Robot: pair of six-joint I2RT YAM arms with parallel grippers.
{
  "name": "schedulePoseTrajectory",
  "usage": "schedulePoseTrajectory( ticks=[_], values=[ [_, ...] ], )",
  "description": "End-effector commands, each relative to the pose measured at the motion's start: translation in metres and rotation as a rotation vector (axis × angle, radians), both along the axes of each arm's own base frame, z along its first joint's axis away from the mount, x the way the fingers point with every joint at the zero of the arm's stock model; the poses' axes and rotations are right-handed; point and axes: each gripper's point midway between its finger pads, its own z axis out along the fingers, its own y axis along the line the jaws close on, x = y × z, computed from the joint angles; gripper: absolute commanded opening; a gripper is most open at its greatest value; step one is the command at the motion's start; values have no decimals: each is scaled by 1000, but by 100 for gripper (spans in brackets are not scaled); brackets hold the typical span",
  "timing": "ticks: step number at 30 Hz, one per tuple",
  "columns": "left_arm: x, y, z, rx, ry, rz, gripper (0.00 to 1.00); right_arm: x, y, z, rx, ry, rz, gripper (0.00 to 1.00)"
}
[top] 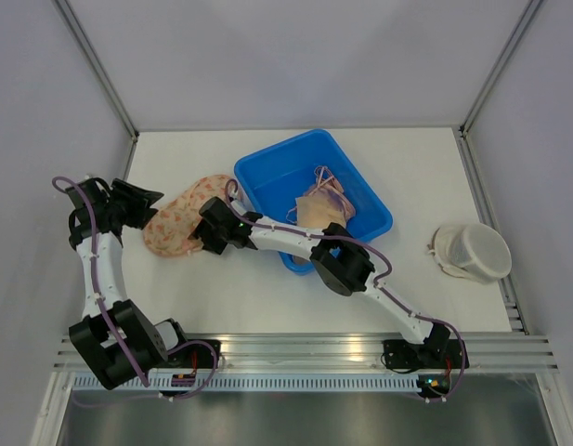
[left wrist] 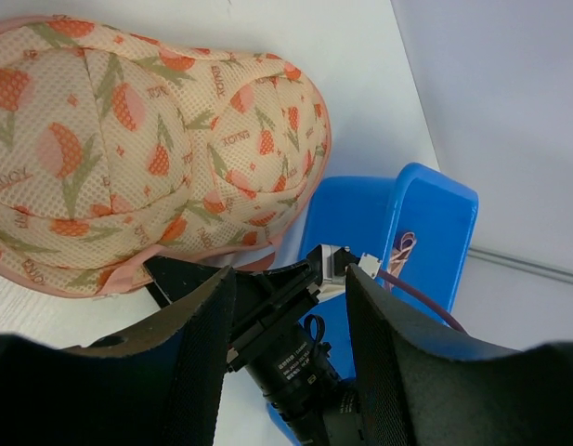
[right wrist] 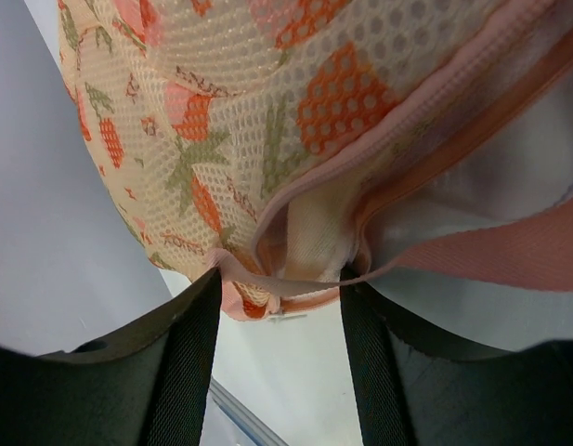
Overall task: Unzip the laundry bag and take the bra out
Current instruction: Unzip the laundry bag at the center of the board.
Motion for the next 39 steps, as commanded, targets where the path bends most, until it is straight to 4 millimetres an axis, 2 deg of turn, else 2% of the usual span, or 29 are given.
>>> schedulePoseTrajectory(
  ticks=[1,4,7,8,10,11,12,21,25,28,29,34,39],
  values=[
    [-1,-7,9,-27,-34,-23,56,-4,0,-13,-45,-5,-23,59],
    [-3,-5,1,-14,-25,-20,57,-1,0,-15,-49,-19,-34,53],
    [-6,-3,-7,5,-7,-14,55,2,0,-11,-53,-45,-36,34],
    [-6,-2,-9,13,-6,-12,55,3,0,-9,-52,-55,-39,21],
    [-9,-2,-17,20,10,-12,54,9,-3,-1,-68,-96,-42,11],
    [-9,-2,-17,30,8,-18,54,10,-4,3,-73,-109,-45,2],
    [-11,-1,-20,42,12,-25,53,10,-5,12,-67,-121,-48,0],
    [-21,2,-32,95,43,-27,52,24,-6,56,-59,-270,10,0],
    [-25,10,-35,124,59,13,51,25,0,59,-38,-273,21,0],
    [-29,19,-27,170,54,63,51,25,1,55,-20,-250,13,27],
    [-31,21,-26,178,56,78,51,25,2,54,-15,-248,11,39],
    [-33,28,-23,196,59,122,51,29,6,54,6,-258,7,51],
    [-33,33,-26,198,77,143,51,32,11,48,40,-247,15,53]
  ],
)
